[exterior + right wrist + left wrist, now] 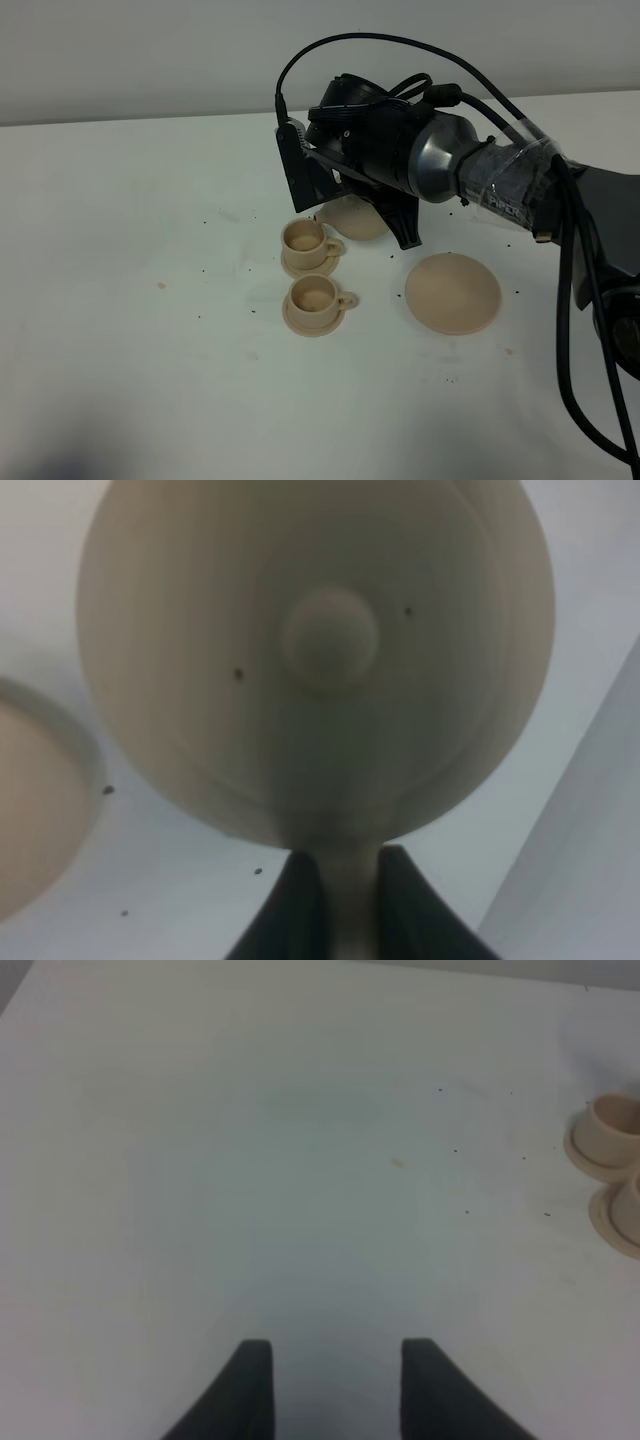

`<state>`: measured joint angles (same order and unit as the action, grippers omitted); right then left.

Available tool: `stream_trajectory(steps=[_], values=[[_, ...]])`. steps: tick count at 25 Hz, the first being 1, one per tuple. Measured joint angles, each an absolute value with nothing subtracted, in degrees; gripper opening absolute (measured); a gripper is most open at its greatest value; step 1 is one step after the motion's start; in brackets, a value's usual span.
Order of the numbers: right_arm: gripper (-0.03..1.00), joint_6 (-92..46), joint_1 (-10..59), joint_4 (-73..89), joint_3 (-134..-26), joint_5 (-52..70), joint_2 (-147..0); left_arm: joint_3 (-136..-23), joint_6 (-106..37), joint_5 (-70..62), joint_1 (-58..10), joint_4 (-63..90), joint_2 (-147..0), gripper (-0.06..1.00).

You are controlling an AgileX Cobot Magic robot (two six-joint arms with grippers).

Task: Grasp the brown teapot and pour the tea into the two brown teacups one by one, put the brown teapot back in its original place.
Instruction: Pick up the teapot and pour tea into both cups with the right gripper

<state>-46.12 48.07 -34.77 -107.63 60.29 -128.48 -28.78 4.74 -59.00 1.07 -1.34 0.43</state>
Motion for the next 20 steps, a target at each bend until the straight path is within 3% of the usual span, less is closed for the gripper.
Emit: stream_trajectory(steps=[20], values=[[0.11,-46.1,49.2,-38.7,-107.6,58.6,-130.4,-28.8,4.7,-59.0,1.1,-1.3,0.4,0.32]])
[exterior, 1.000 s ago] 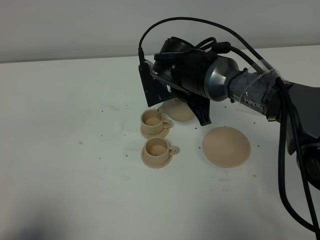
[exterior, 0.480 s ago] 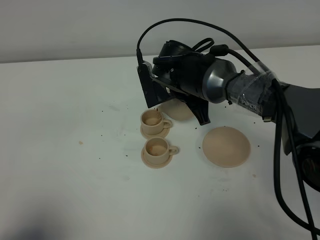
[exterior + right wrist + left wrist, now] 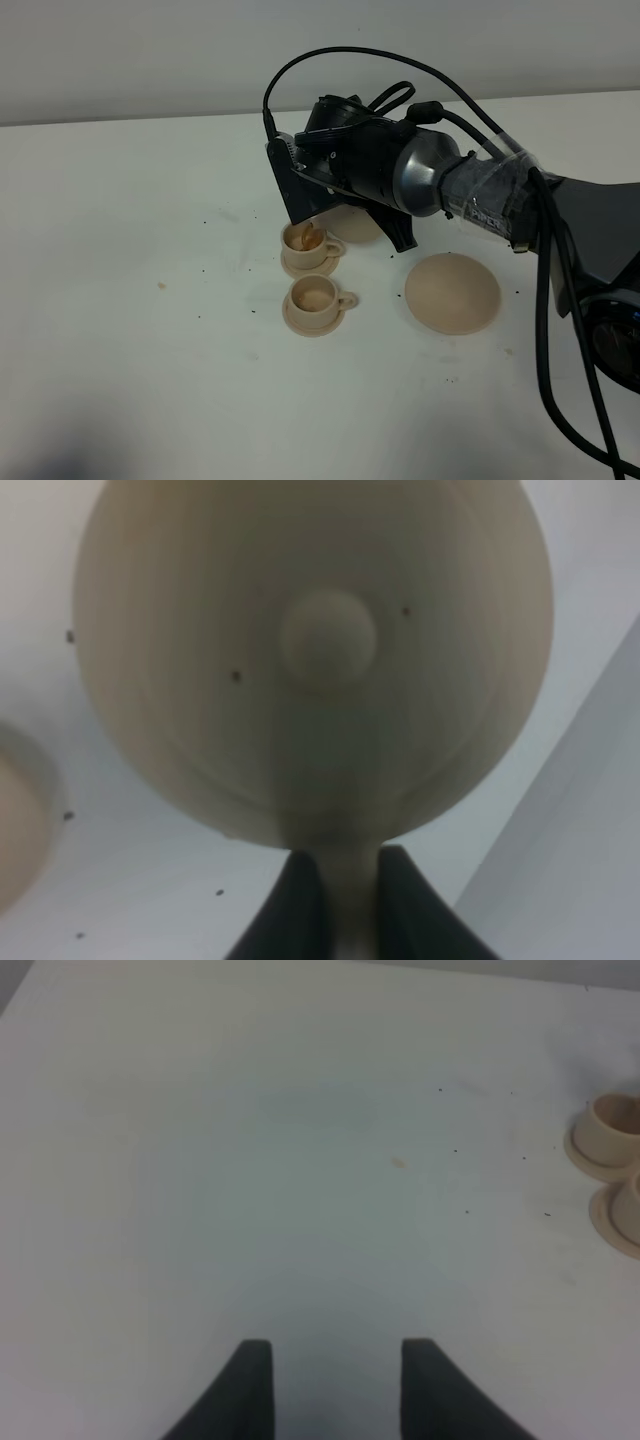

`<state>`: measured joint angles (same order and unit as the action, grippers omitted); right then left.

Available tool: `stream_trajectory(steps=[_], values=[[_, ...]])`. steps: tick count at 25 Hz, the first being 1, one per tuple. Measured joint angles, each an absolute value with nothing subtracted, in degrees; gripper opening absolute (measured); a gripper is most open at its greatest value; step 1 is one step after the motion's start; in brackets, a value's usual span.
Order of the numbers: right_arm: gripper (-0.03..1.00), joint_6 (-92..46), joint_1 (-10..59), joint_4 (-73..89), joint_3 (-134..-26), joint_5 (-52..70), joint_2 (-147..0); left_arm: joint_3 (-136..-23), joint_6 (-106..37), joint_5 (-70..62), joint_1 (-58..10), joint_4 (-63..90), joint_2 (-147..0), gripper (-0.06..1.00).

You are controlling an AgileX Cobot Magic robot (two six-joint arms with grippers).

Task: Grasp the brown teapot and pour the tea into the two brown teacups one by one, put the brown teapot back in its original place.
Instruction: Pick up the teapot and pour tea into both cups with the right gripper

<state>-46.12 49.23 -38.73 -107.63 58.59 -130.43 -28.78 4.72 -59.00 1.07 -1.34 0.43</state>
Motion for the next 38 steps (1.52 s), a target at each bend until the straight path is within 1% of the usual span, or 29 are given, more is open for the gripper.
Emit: stream_trajectory(steps=[9,33,38], values=[[0.11,-46.1,49.7,-42.2,-107.6,58.4,-130.4,-28.8,4.7,-59.0,1.1,-1.3,0.4,0.32],[0.11,-47.8,49.8,-43.1,-107.6,57.9,-130.4,-28.8,4.7,-59.0,1.1,-1.3,0.4,0.32],[0.11,-48.0,50.3,-45.4,-107.6,57.9,-130.4,-28.8,4.7,-59.0,1.1,-1.3,0.4,0.32]])
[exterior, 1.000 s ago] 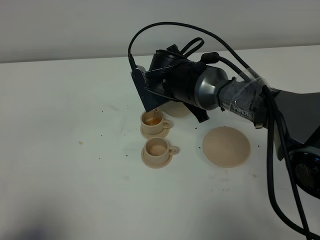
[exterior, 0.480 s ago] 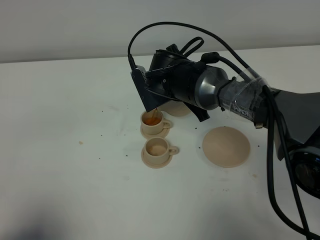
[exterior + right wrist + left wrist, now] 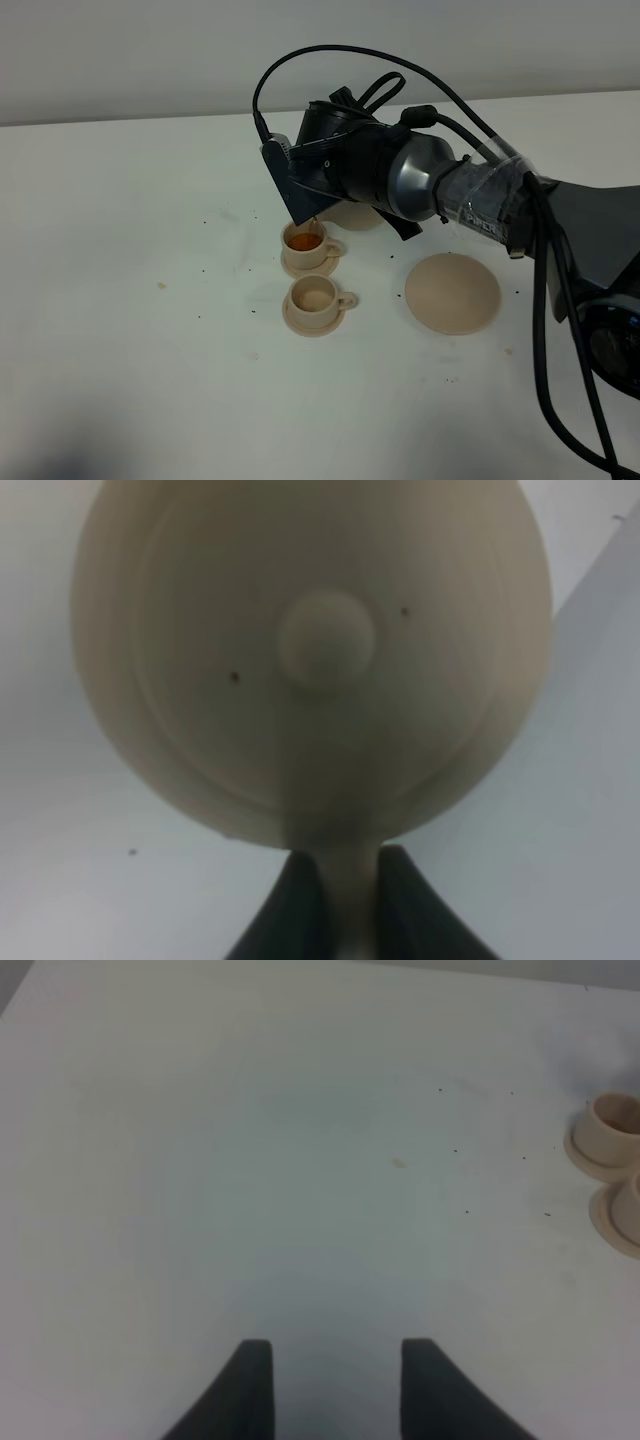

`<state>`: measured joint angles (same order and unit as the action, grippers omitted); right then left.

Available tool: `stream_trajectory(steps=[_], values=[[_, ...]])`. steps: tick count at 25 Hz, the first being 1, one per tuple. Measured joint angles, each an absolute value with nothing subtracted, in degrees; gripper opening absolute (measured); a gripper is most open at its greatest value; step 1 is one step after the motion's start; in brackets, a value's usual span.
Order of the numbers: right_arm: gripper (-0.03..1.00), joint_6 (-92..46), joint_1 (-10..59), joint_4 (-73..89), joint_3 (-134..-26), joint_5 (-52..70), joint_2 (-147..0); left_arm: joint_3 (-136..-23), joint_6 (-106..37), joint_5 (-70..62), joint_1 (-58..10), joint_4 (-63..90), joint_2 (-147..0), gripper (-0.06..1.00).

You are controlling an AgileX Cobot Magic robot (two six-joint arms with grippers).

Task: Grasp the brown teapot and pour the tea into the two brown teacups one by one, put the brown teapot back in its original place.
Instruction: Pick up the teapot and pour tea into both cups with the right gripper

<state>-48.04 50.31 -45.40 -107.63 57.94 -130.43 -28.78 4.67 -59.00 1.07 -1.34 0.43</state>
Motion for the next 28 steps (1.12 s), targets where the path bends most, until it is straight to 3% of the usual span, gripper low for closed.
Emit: stream_trajectory(steps=[28], values=[[0.11,-54.1,50.9,-48.3,-107.6,56.3,-130.4,-28.8,4.7,-59.0,1.1,-1.3,0.4,0.32]])
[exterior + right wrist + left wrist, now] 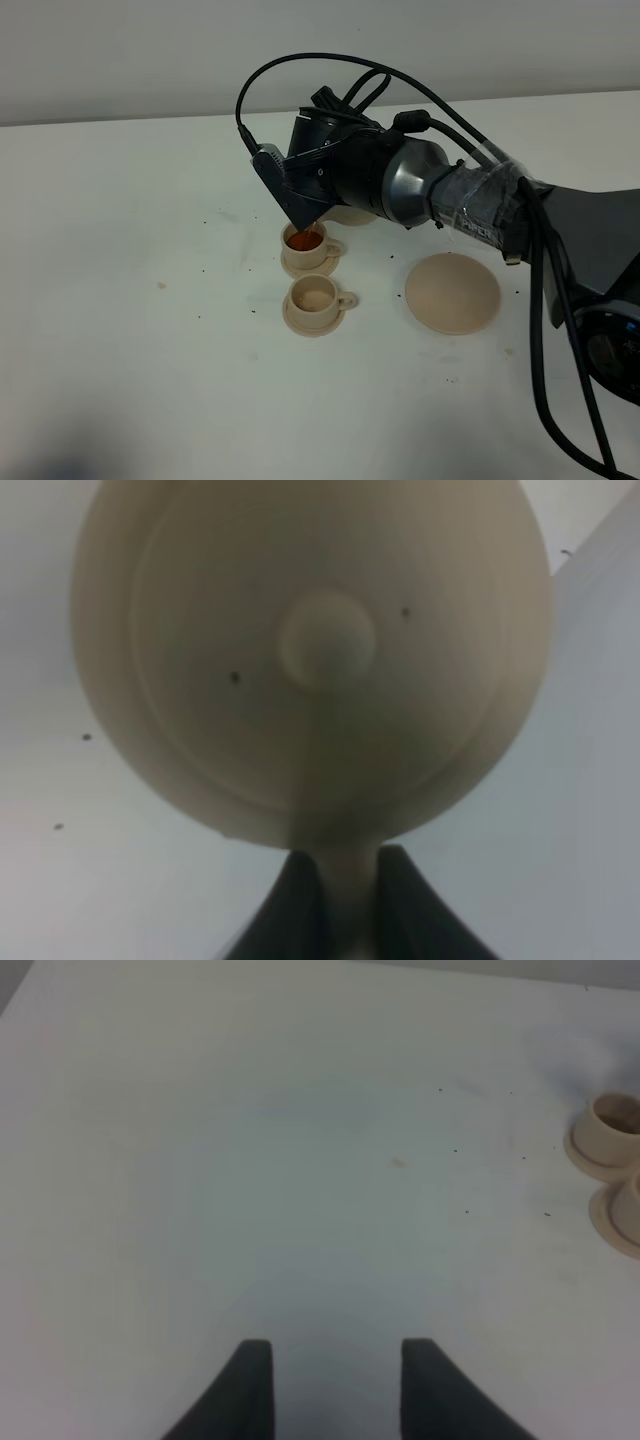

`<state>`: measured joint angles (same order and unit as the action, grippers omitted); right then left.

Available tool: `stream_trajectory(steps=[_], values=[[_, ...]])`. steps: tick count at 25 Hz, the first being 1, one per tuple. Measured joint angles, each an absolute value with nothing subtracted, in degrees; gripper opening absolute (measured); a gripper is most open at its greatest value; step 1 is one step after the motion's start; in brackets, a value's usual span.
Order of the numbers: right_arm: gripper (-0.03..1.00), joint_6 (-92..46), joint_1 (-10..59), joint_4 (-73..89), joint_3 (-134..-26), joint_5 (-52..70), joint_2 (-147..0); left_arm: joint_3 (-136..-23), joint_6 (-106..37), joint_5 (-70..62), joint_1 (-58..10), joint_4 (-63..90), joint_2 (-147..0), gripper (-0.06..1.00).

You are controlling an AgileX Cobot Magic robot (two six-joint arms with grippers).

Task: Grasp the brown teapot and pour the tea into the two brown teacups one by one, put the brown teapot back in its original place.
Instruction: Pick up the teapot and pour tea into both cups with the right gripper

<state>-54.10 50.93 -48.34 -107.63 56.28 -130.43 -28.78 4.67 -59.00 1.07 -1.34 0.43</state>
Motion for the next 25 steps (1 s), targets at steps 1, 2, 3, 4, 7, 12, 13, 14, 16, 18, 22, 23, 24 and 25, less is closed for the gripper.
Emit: stream_trajectory(steps=[1,2,3,4,7,12,13,14,16,18,22,23,24,25], values=[[0.11,-54.3,50.9,-48.5,-107.6,56.1,-130.4,-28.8,4.7,-59.0,1.1,-1.3,0.4,0.32],[0.11,-54.5,50.9,-48.5,-107.6,56.0,-130.4,-28.8,4.7,-59.0,1.1,-1.3,0.4,0.32],[0.11,-54.9,50.9,-48.5,-107.6,55.9,-130.4,-28.8,4.7,-59.0,1.1,-1.3,0.4,0.32],[0.11,-55.1,50.9,-48.5,-107.6,55.8,-130.4,-28.8,4.7,-59.0,1.1,-1.3,0.4,0.32],[0.11,-55.4,50.9,-48.5,-107.6,55.7,-130.4,-28.8,4.7,-59.0,1.1,-1.3,0.4,0.32],[0.11,-55.7,50.9,-48.9,-107.6,55.5,-130.4,-28.8,4.7,-59.0,1.1,-1.3,0.4,0.32],[0.11,-55.8,50.9,-48.9,-107.6,55.5,-130.4,-28.8,4.7,-59.0,1.1,-1.3,0.4,0.32],[0.11,-56.2,50.9,-49.0,-107.6,55.4,-130.4,-28.8,4.7,-59.0,1.1,-1.3,0.4,0.32],[0.11,-56.8,50.9,-49.0,-107.6,55.2,-130.4,-28.8,4.7,-59.0,1.1,-1.3,0.4,0.32],[0.11,-57.4,50.9,-49.4,-107.6,55.0,-130.4,-28.8,4.7,-59.0,1.1,-1.3,0.4,0.32],[0.11,-58.4,50.9,-50.2,-107.6,54.4,-130.4,-28.8,4.7,-59.0,1.1,-1.3,0.4,0.32],[0.11,-58.6,50.9,-50.3,-107.6,54.2,-130.4,-28.8,4.7,-59.0,1.1,-1.3,0.4,0.32],[0.11,-58.7,50.9,-50.4,-107.6,54.0,-130.4,-28.8,4.7,-59.0,1.1,-1.3,0.4,0.32],[0.11,-59.1,50.9,-50.4,-107.6,53.9,-130.4,-28.8,4.7,-59.0,1.1,-1.3,0.4,0.32]])
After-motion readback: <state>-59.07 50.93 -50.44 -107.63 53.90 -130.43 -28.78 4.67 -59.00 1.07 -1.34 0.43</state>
